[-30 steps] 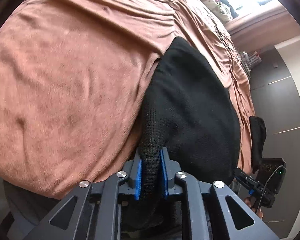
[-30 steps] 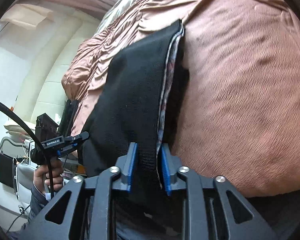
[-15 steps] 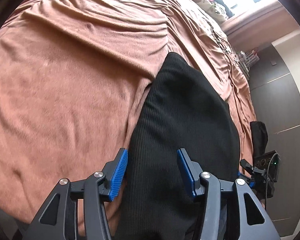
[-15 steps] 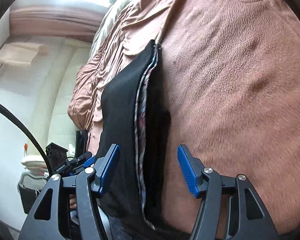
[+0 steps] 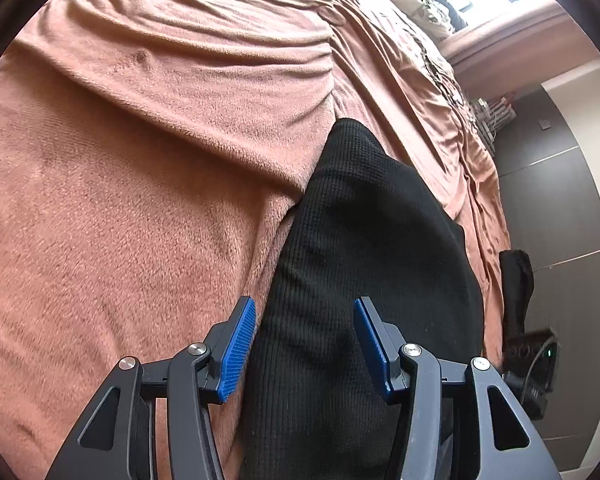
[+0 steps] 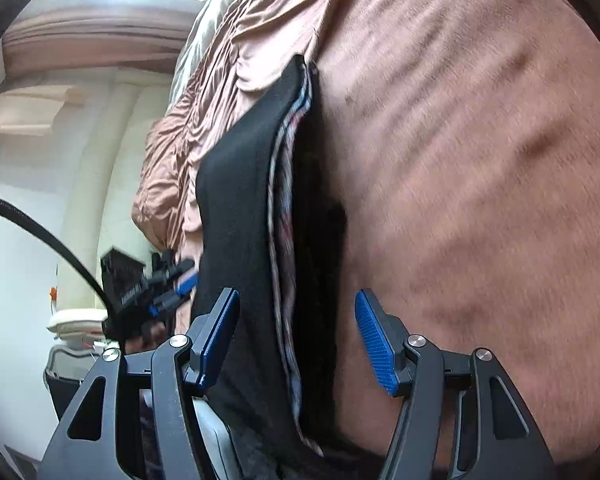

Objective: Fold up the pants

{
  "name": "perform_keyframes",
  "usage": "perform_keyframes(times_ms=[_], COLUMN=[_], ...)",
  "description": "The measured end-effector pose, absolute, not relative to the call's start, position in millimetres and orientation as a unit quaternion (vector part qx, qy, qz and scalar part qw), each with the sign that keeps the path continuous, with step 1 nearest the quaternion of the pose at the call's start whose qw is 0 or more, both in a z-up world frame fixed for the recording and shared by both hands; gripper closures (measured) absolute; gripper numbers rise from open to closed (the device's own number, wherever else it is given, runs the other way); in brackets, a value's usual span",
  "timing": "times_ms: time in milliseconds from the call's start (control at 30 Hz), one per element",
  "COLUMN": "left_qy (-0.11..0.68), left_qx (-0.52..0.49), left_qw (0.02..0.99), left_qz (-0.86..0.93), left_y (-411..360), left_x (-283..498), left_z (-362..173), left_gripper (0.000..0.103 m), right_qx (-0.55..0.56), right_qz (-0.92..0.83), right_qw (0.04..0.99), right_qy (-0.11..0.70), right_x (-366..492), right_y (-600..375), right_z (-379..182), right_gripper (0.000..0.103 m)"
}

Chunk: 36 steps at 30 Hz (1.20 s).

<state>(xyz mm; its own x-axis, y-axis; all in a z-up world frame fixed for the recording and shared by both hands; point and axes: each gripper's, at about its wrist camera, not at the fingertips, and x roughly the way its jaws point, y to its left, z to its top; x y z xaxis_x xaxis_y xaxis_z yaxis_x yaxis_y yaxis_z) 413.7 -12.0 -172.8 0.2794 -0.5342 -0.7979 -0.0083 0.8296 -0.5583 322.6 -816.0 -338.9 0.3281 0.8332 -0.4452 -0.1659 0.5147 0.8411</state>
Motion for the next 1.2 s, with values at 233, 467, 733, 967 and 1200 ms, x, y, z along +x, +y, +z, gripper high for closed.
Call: perform_keyframes(times_ms=[233, 467, 733, 967, 1200], left_qy=[0.575, 0.574, 0.588, 0.594, 0.605], left_qx=[-0.234, -0.236, -0.222, -0.219, -0.194], left_qw=[0.762, 0.761, 0.753, 0.747, 0.745], left_qz=[-0.185, -0.189, -0.197, -0.205, -0.203], left_y=[-16.0, -11.3, -6.1, 3.6, 5.6], left_x=[410.0, 397.9, 376.1, 350.5, 334.1], left_z=[-174.6, -173.1, -176.4, -177.9, -180.2], left_gripper=[0.049, 0.049, 0.049, 0.049, 0.082], right_qx=[0.290, 0.254, 0.246, 0.249, 0.244], right_qz=[0.369, 0.373, 0.375, 0.391, 0.409], right_qw=[0.748, 0.757, 0.747, 0.746, 0.740], right_qy=[0.469, 0.472, 0.492, 0.477, 0.474], right_x=[294.8, 282.1, 277.7, 279.7, 278.6], right_y=[-809.2, -798.5, -786.4, -769.4, -752.9], right_z=[-329.6, -328.1, -331.1, -328.1, -334.9], right_gripper=[0.045, 0.082, 0.091, 0.099, 0.099])
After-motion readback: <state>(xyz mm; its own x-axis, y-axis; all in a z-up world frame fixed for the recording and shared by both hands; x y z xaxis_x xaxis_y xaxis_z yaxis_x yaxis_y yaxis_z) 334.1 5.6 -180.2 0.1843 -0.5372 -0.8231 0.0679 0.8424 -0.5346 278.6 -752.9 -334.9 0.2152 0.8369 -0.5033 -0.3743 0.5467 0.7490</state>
